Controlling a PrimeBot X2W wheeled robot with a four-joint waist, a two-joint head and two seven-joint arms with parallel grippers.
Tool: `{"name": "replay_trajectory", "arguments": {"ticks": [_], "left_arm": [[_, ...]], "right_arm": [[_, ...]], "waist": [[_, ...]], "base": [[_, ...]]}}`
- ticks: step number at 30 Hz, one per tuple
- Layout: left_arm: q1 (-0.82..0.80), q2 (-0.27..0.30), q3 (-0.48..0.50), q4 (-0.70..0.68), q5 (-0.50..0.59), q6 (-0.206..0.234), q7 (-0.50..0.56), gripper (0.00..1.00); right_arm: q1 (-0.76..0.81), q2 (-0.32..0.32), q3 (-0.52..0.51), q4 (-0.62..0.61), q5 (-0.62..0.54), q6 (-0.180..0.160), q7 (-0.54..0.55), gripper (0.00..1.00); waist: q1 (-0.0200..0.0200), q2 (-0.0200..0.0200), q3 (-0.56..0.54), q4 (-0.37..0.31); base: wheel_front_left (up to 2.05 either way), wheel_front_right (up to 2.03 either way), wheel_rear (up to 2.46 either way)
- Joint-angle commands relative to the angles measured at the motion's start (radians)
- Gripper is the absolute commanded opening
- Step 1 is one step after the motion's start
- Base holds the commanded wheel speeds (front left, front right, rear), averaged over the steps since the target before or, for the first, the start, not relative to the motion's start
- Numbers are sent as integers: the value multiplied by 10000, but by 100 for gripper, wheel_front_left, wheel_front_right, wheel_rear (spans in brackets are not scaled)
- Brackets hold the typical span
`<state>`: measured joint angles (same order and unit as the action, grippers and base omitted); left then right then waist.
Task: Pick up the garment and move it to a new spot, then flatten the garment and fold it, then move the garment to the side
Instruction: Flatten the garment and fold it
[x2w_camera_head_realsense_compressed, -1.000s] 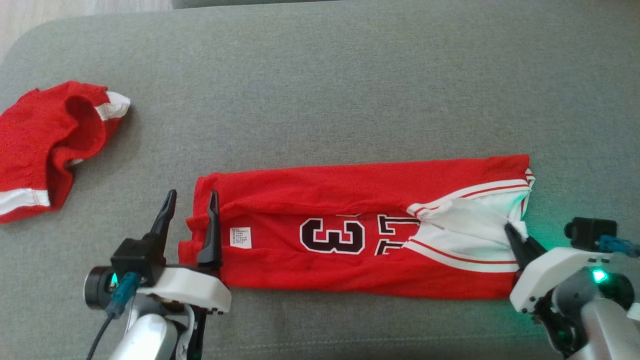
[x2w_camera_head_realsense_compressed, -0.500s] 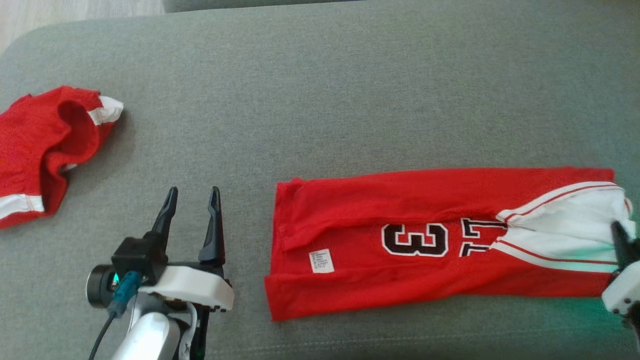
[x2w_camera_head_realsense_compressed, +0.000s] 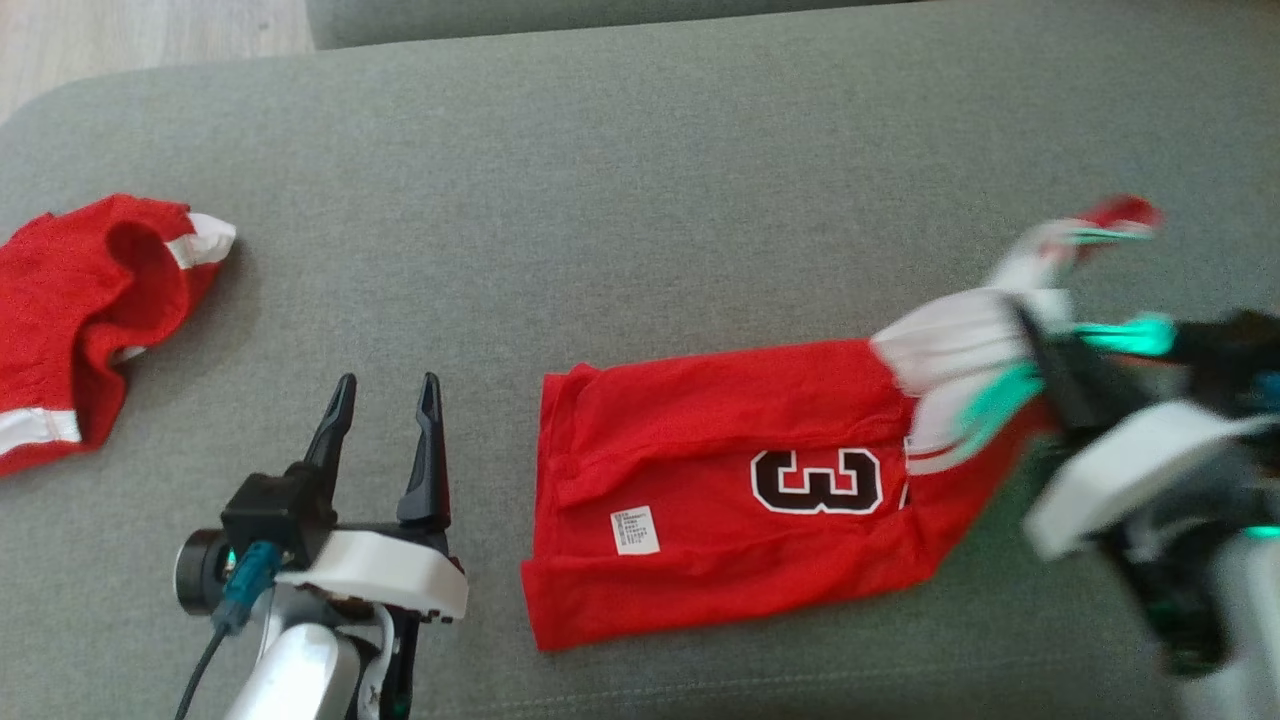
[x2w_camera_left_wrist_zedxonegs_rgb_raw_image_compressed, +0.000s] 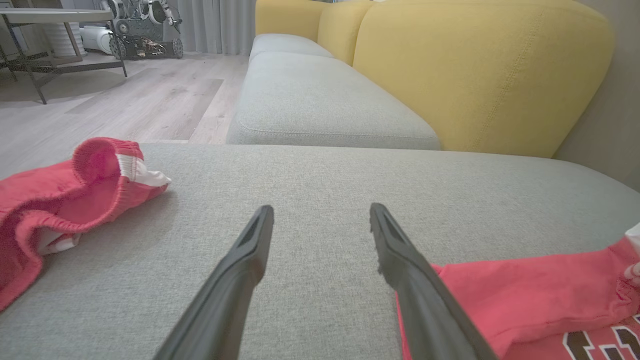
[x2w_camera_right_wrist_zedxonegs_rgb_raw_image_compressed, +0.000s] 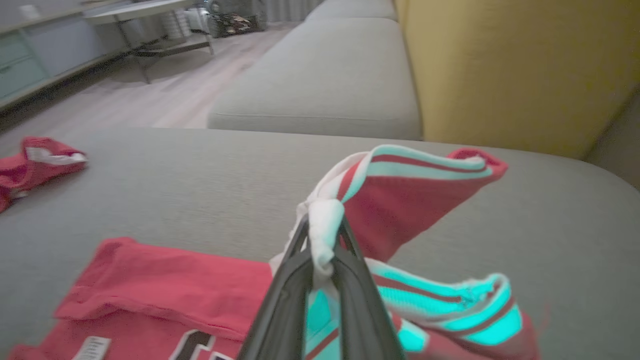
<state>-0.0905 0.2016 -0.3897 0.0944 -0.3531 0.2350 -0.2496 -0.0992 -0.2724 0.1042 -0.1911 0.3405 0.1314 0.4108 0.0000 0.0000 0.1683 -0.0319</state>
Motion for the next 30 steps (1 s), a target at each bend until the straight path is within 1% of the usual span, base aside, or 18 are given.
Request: {"name": "replay_trajectory", "arguments": {"ticks": [1,5,8,11,16,21,22,23,24,30], "left_arm": [[-267,36,378,-245,140,-68,-122,100],[-301,-21,353,-196,150,-183,-122,100],[-305,-79,321,-173,176,-229,-122,100],[-296,-130,309,-144,191,-270,-122,100],[-301,-170,338,-97,219,-360,-122,100],[-363,-256,348,-53,293,-411,-122,100],[-376,-272,347,-44,308,-417,-122,100],[-389,-288,349,-40,324,-423,-122,100],[-401,-303,349,-35,339,-431,-122,100],[-445,-348,417,-10,387,-472,-122,100]], "right_arm": [[-334,134,571,-525,19,-7,125,0],[-517,939,1951,-470,191,-7,326,0],[-467,1579,2692,123,283,-7,200,0],[-373,1956,3368,897,497,-7,-70,0],[-419,2199,3989,2182,880,-7,-870,0],[-877,2217,4913,3010,1650,-7,-1660,0],[-980,2218,5052,3154,1788,-7,-1817,3],[-1093,2218,5153,3321,1803,-7,-1951,40],[-1185,2218,5286,3426,1927,-7,-2104,100],[-1670,2220,5648,3594,2217,-7,-2919,100]], "waist": [[0,0,-49,48],[0,0,-121,216],[0,0,-146,402],[0,0,-142,576],[0,0,-50,757],[0,0,79,844],[0,0,101,847],[0,0,120,846],[0,0,135,849],[0,0,193,786]], "base": [[0,0,0],[0,0,0],[0,0,0],[0,0,0],[0,0,0],[0,0,0],[0,0,0],[0,0,0],[0,0,0],[0,0,0]]}}
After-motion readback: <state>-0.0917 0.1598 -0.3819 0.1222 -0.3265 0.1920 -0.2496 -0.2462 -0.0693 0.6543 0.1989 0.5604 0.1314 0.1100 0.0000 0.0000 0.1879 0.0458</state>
